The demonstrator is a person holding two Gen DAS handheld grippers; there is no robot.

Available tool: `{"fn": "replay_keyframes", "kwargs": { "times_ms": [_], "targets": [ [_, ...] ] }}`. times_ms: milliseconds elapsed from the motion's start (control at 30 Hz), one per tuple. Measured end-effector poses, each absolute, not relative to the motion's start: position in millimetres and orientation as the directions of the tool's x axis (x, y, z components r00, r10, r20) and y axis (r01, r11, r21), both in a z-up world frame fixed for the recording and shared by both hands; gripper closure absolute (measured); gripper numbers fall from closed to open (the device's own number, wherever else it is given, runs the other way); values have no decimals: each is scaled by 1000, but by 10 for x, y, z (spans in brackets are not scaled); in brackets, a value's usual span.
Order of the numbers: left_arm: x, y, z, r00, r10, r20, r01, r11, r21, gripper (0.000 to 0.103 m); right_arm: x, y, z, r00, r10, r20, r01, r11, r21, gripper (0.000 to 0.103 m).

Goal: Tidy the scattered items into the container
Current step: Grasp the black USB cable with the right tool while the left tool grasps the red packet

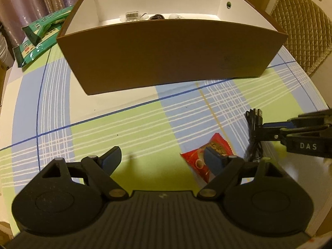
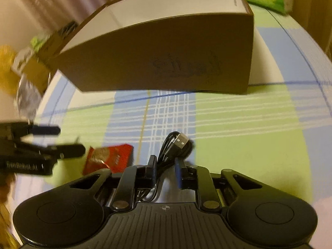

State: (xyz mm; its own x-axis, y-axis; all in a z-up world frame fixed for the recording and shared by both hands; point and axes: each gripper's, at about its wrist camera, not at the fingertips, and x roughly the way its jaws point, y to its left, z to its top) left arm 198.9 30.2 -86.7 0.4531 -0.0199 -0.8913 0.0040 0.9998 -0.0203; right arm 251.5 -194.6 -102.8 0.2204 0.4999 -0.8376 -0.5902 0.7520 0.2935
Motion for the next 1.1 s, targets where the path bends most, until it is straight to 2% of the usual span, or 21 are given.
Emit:
{"fn": "replay_keyframes", "kwargs": {
  "times_ms": [167,500,567,633,667,733,800,900,1100],
  "targets": [
    [2001,248,-881,456,-31,-889,53,999,-8,19,2511,-2058,-1027,195,491,-849,-602,743,292,88],
    [2019,281,-881,455,-21,-890,55,998,5,19,2554,-2134,-1134,213,529,-821,-439,803,404,86],
    [2025,306,-870,458,-17,-889,48,999,6,19,2557,-2125,-1106,220,532,-818,-458,796,394,77],
    [2028,330,-861,461,-15,-887,39,999,4,19,2552,-2132,-1053,224,554,-802,-514,766,386,44],
    [2026,338,-857,462,-14,-887,36,999,3,19,2533,-2121,-1011,230,569,-790,-562,740,370,38],
    [2017,348,-856,462,-11,-887,32,999,4,19,2462,-2130,-916,241,593,-768,-671,674,310,14],
    [2006,359,-863,460,-8,-888,26,1000,5,19,2368,-2135,-823,239,615,-752,-787,576,221,2],
    [1984,378,-886,452,1,-892,7,1000,5,19,2259,-2083,-784,207,620,-757,-904,417,96,2],
    [1913,376,-894,441,18,-897,-26,1000,7,19,2323,-1914,-1036,125,577,-807,-961,271,45,2]
  ]
}}
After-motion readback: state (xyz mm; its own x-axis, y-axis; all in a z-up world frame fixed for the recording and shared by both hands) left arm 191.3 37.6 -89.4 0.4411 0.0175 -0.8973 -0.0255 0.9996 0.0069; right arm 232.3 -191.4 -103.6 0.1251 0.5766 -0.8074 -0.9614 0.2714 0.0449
